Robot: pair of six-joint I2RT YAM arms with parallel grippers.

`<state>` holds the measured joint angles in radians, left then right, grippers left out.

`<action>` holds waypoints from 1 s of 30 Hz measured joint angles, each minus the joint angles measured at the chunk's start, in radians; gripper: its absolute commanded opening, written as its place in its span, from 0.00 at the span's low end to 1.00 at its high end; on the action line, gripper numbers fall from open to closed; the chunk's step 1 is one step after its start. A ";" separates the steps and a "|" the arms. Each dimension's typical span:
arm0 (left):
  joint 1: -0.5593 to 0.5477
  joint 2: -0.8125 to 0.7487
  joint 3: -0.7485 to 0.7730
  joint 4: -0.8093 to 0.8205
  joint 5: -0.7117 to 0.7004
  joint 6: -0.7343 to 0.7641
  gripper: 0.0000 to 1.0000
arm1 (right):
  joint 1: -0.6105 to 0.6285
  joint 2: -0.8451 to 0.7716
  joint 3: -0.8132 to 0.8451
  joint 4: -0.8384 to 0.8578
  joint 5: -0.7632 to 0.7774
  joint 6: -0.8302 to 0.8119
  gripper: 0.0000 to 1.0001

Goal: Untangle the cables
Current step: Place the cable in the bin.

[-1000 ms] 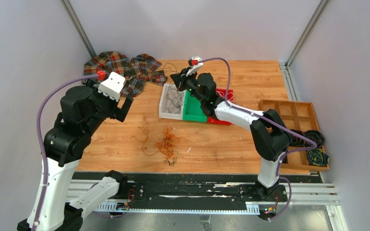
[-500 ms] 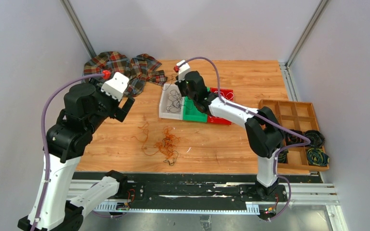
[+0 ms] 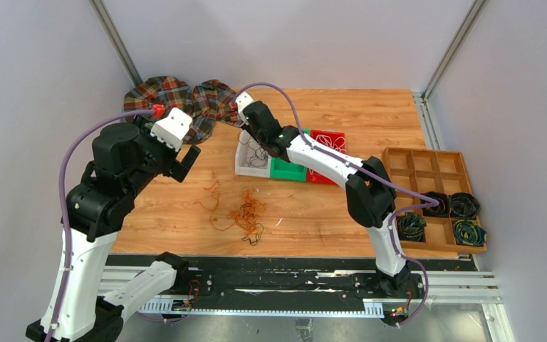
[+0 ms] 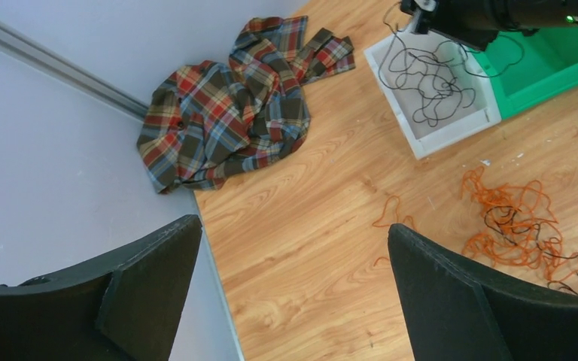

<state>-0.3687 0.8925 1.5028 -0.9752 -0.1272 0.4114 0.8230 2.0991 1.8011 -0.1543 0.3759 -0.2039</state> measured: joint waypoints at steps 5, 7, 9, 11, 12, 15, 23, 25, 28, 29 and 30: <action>0.008 0.001 0.000 -0.005 0.035 -0.045 0.98 | 0.010 0.035 0.179 -0.106 0.018 0.007 0.01; 0.031 0.000 0.000 -0.007 0.055 -0.076 0.98 | 0.013 0.055 0.253 -0.117 0.023 0.015 0.01; 0.068 -0.005 0.000 -0.007 0.074 -0.111 0.98 | 0.019 0.072 0.307 -0.117 0.026 0.031 0.01; 0.117 -0.011 -0.007 -0.006 0.102 -0.146 0.98 | 0.023 0.079 0.328 -0.108 0.025 0.052 0.01; 0.143 -0.016 -0.016 -0.006 0.118 -0.166 0.98 | 0.024 0.079 0.328 -0.102 0.023 0.066 0.01; 0.180 -0.026 -0.045 -0.007 0.164 -0.209 0.98 | 0.024 0.079 0.306 -0.058 0.002 0.112 0.00; 0.186 -0.021 -0.061 -0.008 0.280 -0.252 0.98 | 0.009 0.036 0.107 0.045 -0.029 0.171 0.00; 0.187 -0.018 -0.063 -0.008 0.303 -0.253 0.98 | -0.002 0.015 0.028 0.055 -0.038 0.182 0.00; 0.187 -0.018 -0.070 -0.007 0.326 -0.247 0.99 | -0.018 -0.011 -0.060 0.057 -0.043 0.185 0.01; 0.187 -0.018 -0.075 -0.007 0.332 -0.243 1.00 | -0.023 -0.020 -0.081 0.057 -0.043 0.185 0.01; 0.188 -0.018 -0.079 -0.008 0.338 -0.239 1.00 | -0.027 -0.028 -0.098 0.052 -0.043 0.185 0.01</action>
<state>-0.1810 0.8745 1.4239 -0.9829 0.2111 0.1726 0.7956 2.0708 1.7035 -0.1020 0.3332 -0.0193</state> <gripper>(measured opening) 0.986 0.006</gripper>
